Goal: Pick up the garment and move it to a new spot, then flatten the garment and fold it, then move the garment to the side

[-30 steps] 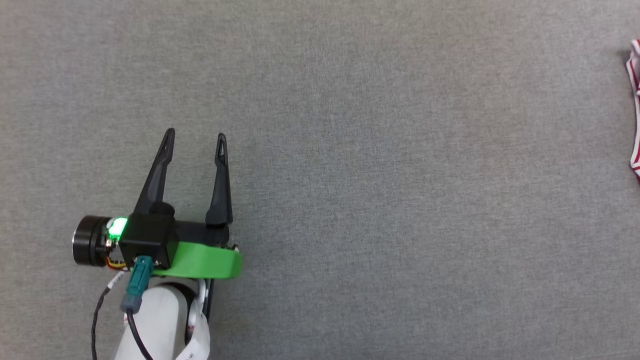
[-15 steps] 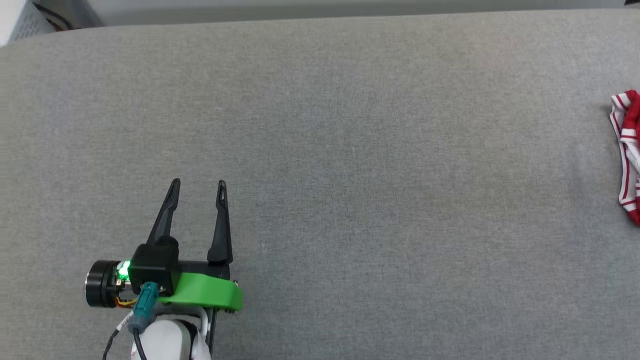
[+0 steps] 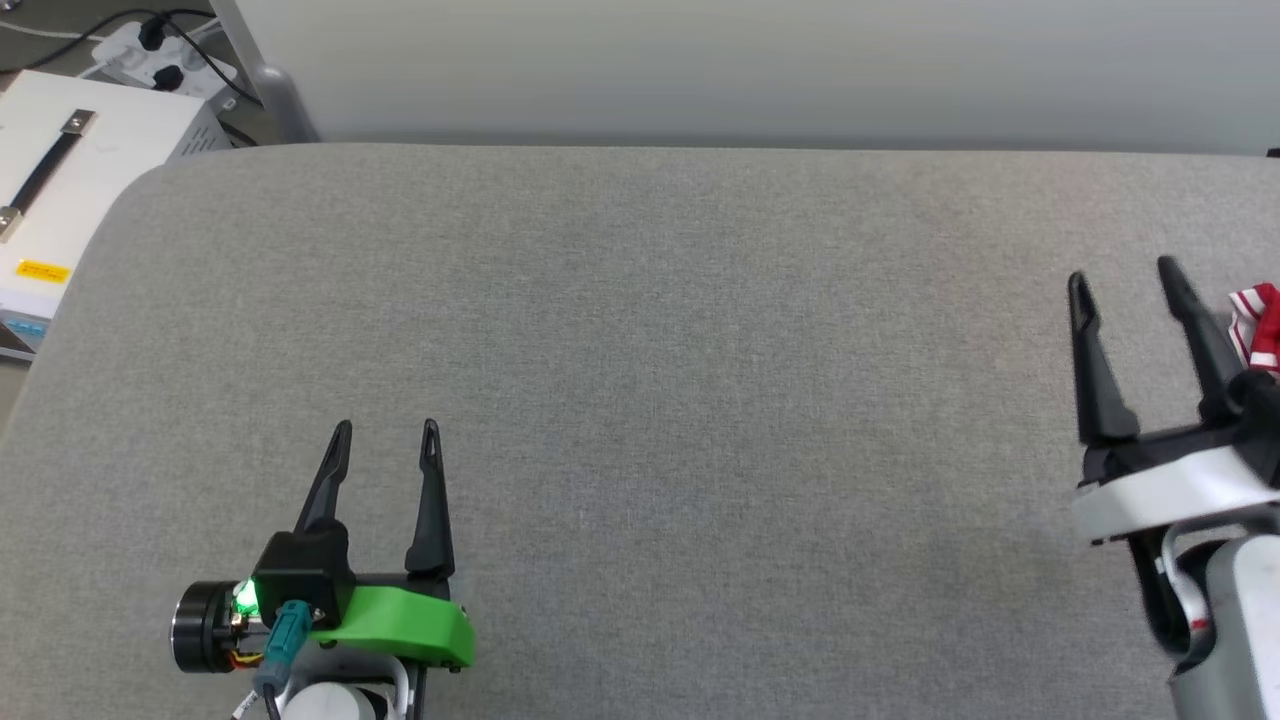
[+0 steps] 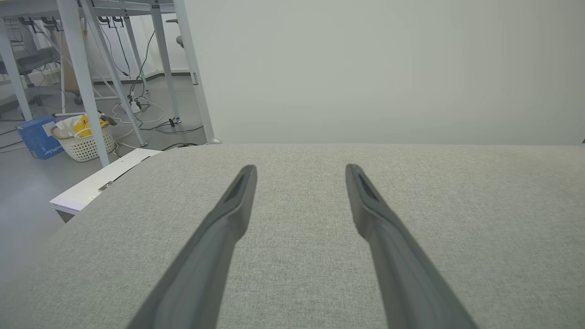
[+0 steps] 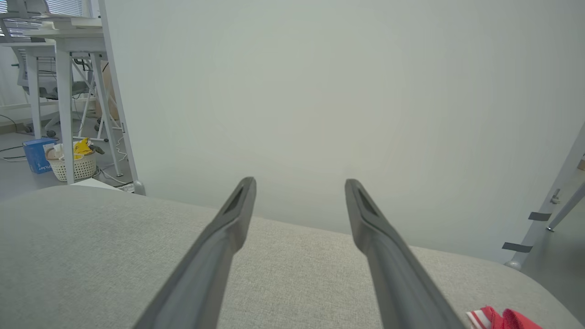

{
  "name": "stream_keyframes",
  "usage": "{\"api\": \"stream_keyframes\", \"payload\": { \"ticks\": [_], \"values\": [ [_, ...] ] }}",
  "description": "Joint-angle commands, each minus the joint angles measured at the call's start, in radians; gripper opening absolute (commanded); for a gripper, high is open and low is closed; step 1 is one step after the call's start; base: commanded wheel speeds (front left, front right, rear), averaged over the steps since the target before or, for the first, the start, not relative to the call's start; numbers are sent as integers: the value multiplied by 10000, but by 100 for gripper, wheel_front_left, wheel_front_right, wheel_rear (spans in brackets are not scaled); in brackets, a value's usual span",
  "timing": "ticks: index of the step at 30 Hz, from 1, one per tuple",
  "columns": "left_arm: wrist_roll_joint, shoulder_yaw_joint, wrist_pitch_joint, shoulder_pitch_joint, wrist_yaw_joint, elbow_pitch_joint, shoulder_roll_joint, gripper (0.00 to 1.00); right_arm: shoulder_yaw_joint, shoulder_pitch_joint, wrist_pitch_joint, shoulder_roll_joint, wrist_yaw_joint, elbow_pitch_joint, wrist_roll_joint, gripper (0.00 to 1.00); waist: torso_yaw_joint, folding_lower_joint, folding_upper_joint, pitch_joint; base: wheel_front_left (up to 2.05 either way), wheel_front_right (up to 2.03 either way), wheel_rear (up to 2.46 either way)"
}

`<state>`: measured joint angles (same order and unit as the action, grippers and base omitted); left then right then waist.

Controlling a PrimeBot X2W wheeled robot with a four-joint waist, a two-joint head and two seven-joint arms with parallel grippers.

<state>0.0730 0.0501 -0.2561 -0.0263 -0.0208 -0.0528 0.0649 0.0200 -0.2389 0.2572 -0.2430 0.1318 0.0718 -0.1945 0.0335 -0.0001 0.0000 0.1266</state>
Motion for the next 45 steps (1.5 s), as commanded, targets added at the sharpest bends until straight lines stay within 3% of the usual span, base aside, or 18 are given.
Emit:
{"api": "stream_keyframes", "payload": {
  "ticks": [1,6,16,38,39,45],
  "values": [
    [54,-37,-57,170,29,-49,-44,100,50,338,44,191,-11,-54,116,100,218,1,0,-325,0,0,0],
    [39,-81,-57,388,55,-178,-69,100,-138,1385,45,988,-11,-84,146,100,265,1,0,-682,0,0,0],
    [111,-26,-57,770,232,-271,-107,100,-414,2858,45,1580,-11,-342,392,100,259,1,0,-1123,0,0,0],
    [100,49,-57,1329,408,-309,-137,100,-536,3953,45,1901,-11,-668,593,100,127,1,0,-1597,0,0,0],
    [102,42,-57,1333,408,-332,-137,0,-522,3954,45,1904,-11,-661,592,0,124,1,0,-1596,0,0,0],
    [78,73,43,1134,351,-317,-66,0,-532,3802,-32,1885,-2,-685,511,0,119,1,0,-1595,0,0,0]
  ]
}}
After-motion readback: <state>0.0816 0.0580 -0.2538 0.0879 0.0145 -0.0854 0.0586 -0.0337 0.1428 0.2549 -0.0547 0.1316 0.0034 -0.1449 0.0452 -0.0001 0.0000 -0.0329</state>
